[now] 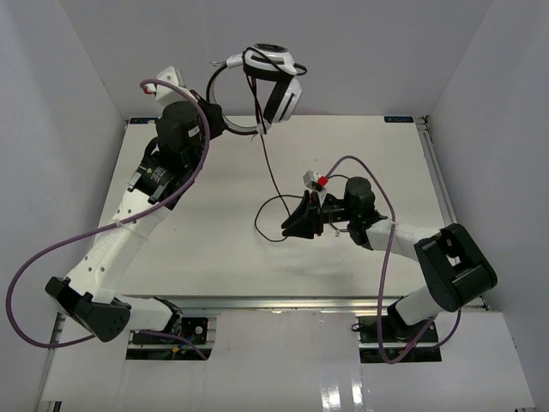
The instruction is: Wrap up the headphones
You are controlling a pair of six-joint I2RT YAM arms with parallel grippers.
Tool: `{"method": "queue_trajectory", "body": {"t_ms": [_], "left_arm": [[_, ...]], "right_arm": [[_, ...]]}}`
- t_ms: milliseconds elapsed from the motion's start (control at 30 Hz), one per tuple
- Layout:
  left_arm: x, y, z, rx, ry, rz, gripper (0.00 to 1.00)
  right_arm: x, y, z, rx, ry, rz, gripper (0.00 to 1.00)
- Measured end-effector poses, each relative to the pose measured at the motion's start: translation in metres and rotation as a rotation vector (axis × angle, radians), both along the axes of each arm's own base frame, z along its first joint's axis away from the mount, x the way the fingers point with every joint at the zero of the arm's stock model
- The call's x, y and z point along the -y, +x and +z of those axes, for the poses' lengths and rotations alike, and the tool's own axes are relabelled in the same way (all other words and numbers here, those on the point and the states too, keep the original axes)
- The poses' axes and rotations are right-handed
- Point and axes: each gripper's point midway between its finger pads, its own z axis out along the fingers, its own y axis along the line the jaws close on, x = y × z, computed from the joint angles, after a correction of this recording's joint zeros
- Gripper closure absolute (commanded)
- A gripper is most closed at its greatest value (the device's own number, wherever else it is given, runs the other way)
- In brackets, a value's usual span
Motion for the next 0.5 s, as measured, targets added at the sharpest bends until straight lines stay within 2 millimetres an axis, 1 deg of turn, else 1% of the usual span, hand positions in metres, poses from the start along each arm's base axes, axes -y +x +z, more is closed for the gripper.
{"method": "queue_trajectory", "body": {"t_ms": [100,133,267,333,433,500], "left_arm": [[-0.022,0.017,-0.007,-0.016,-0.043,0.085,1.0],[-0.028,0.023,-0.011,-0.026,-0.049,0.111,1.0],[-0.049,0.041,-0.034,-0.08,-0.033,0.186,1.0],[-0.055,0.047,-0.044,-0.103,0.001,0.211,1.0],[-0.058,0.052,-0.054,-0.119,0.051,0.231,1.0],[-0.061,0.055,-0.062,-0.126,0.11,0.24,1.0]], "right_arm": [[0.0,-0.003,0.008,0.04,0.009,-0.002,0.9],[0.001,-0.006,0.01,0.051,0.01,0.002,0.92],[0.0,-0.013,0.014,0.078,0.001,0.005,0.92],[0.0,-0.013,0.013,0.099,-0.024,-0.005,0.92],[-0.005,-0.01,0.015,0.157,-0.077,-0.024,0.92],[-0.008,-0.002,0.019,0.23,-0.134,-0.066,0.92]]}}
